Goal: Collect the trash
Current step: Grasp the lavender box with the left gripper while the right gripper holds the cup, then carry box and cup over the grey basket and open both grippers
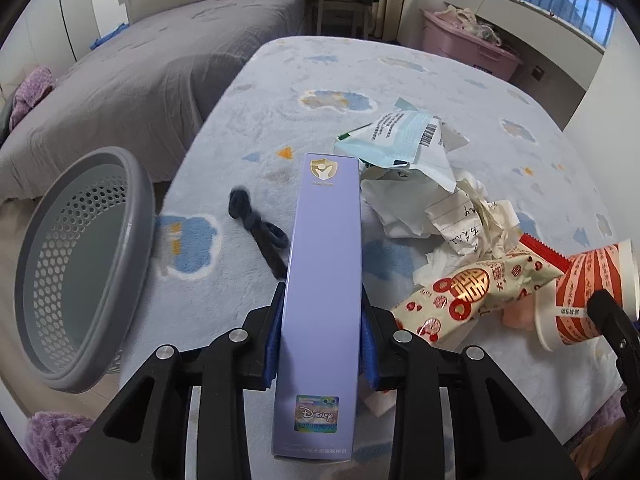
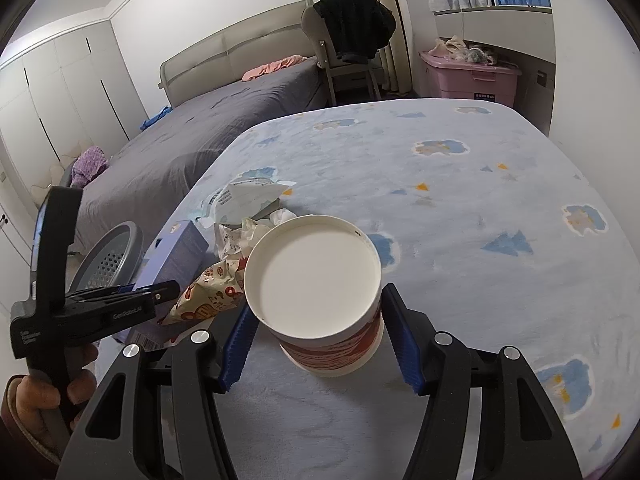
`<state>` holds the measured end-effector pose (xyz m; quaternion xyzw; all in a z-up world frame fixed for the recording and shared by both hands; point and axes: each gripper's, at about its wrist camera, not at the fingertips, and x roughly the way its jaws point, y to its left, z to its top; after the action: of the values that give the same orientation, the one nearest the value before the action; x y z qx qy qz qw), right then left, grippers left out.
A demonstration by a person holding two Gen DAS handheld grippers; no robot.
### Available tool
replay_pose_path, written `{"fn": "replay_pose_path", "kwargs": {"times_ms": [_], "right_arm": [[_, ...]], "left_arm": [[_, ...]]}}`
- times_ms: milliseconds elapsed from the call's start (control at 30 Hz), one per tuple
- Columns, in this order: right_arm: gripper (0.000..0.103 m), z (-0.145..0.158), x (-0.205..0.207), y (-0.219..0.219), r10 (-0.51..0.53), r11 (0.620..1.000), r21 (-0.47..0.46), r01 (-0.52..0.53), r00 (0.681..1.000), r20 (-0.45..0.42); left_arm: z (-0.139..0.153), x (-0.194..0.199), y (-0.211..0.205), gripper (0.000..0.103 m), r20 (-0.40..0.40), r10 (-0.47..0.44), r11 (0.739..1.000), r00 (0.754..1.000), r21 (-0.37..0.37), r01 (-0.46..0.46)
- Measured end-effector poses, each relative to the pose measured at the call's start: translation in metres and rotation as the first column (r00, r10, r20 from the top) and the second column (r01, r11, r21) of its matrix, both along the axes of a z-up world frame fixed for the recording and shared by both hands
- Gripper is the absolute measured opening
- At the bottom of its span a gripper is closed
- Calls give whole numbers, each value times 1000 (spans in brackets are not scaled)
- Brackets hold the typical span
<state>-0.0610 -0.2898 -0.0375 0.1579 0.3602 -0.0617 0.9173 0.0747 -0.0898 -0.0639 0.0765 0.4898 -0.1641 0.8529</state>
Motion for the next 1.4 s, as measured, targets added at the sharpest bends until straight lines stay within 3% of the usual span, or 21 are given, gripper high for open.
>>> {"fn": "replay_pose_path", "kwargs": {"times_ms": [400,700,933,1400], "right_arm": [[59,30,-2,22,13,999,-49,-12,1000,25],[59,63,31,86,161,985,-81,-154,983,84],[59,66,79,153,306,950,-89,-298,948,84],[59,35,170,263,529,849,-33,-528,849,9]], "left_arm": [[46,-29,47,31,135,65,998,989,-22,-62],[69,-21,111,31,200,169,985,965,-55,-161],[66,1,164,31,204,255,967,945,-60,-248],[31,39,235,32,133,377,926,917,-29,-376]]}}
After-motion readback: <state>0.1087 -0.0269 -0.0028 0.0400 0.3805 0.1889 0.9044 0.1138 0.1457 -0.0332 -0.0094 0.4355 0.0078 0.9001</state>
